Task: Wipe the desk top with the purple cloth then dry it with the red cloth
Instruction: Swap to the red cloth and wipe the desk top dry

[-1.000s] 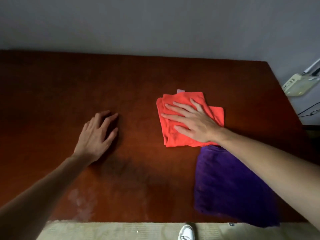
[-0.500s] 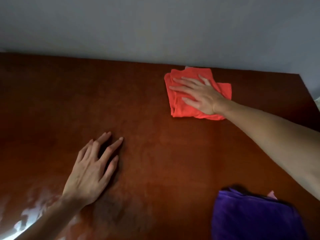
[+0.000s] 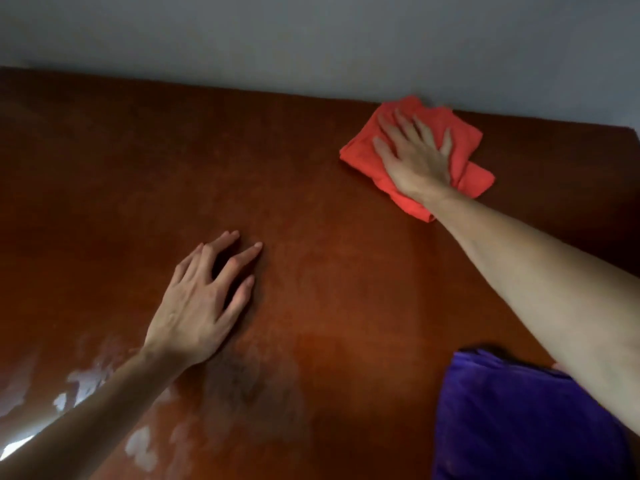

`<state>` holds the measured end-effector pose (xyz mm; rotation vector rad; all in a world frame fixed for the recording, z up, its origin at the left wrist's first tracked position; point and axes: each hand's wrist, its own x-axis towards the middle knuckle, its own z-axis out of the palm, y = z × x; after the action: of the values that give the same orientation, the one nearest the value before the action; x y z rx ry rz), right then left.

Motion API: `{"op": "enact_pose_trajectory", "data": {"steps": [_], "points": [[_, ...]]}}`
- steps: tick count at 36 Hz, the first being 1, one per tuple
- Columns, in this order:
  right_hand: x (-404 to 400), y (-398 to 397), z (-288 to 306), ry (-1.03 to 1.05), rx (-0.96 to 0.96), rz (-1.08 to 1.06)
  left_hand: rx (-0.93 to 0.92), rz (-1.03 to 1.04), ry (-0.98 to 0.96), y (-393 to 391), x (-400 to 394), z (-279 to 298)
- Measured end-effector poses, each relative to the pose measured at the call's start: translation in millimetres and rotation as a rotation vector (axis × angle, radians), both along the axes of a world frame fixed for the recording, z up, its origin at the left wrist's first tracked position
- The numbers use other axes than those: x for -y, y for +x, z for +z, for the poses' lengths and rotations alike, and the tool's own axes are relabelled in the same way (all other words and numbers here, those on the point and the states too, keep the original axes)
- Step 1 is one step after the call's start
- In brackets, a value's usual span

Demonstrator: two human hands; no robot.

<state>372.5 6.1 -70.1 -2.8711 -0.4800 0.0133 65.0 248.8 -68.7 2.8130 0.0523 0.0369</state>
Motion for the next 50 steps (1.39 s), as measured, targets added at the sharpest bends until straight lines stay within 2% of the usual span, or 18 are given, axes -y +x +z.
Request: {"op": "enact_pose_trajectory", "data": {"steps": [4,11,15,18,21,24,27,32,44,50], "points": [[0.2,-75.5,-0.3,0.006,0.043,0.039,0.004,0.008,-0.012,-1.4,-1.4,-1.6],[3.8,-251.8,-4.6,0.026,0.132,0.185,0.092,0.022,-0.039,-2.0,-2.0,-2.3],[13.2,-342.8,0.3,0.013,0.118,0.245,0.156,0.073,0.016,-11.7,4.0,0.2],[20.3,-387.3,4.8,-0.025,0.066,0.297,0.164,0.119,-0.005,-26.5,8.0,3.1],[24.9,-402.2,5.4,-0.073,0.036,0.348,0.153,0.062,0.005,-39.8,-0.1,3.4],[25.8,-394.4,6.5,-0.097,0.023,0.419,0.125,-0.02,0.053,-44.8,-18.5,6.7],[26.3,-373.7,8.0,-0.104,0.013,0.58,0.079,-0.043,0.117,-41.2,-40.9,12.6],[10.9,-309.4,12.2,-0.095,0.004,0.775,0.006,-0.103,0.191,-30.1,-67.7,8.7],[-65.2,-71.4,16.2,-0.197,-0.001,0.741,-0.006,-0.121,0.063,-25.6,-76.1,-1.3],[-96.1,13.7,15.4,-0.175,0.002,0.629,-0.015,-0.137,0.001,-23.4,-78.0,-0.4]]}}
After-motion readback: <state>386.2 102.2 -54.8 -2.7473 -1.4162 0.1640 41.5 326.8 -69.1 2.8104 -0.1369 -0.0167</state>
